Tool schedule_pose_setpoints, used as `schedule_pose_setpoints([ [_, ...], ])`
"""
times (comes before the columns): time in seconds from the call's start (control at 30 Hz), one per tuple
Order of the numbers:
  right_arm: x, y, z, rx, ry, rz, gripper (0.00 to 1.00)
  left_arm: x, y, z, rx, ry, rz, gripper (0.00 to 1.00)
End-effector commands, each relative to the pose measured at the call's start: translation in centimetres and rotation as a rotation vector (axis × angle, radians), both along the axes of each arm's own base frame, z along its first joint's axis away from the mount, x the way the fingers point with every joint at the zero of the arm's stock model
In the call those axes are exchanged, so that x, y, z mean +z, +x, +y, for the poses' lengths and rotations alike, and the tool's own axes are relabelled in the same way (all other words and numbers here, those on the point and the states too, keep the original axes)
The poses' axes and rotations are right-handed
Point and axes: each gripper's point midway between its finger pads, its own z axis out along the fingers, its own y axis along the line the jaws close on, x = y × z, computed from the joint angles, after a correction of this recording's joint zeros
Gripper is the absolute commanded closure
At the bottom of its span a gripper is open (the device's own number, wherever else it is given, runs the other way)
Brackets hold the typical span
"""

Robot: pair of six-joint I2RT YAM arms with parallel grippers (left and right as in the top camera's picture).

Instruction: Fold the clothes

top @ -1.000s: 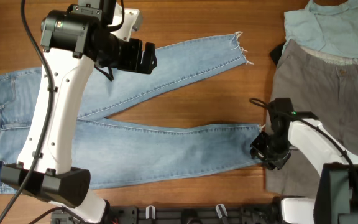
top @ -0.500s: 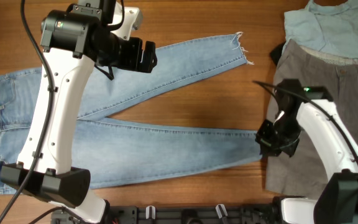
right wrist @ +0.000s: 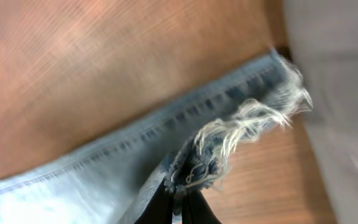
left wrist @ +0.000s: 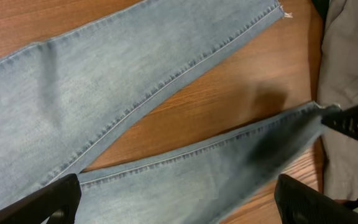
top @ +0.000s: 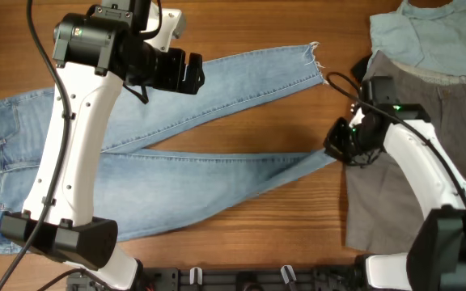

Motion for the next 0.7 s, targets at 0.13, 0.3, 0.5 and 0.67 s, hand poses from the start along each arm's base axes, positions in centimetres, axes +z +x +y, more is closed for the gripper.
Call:
schedule_pose_setpoints([
  [0.13,-2.4,3.6,1.9,-0.004,0.024,-0.050,0.90,-0.4,0.0,0.0,-0.019,0.015,0.004,0.00],
  [0.3,-2.0,5.5,1.9,0.103,0.008,-0.163,0.64,-0.6,-0.3,0.2,-0.019,0.026,0.017,0.00],
  [0.5,-0.8,6.2,1.5,0.359,-0.061,-0.285,0.63,-0.3,-1.7,1.6,0.039,0.029,0.067,0.05],
  [0.67,-2.8,5.4,-0.7,0.279,-0.169,-0.206,0.67,1.1,-3.1,5.7,0.270,-0.016,0.113,0.09],
])
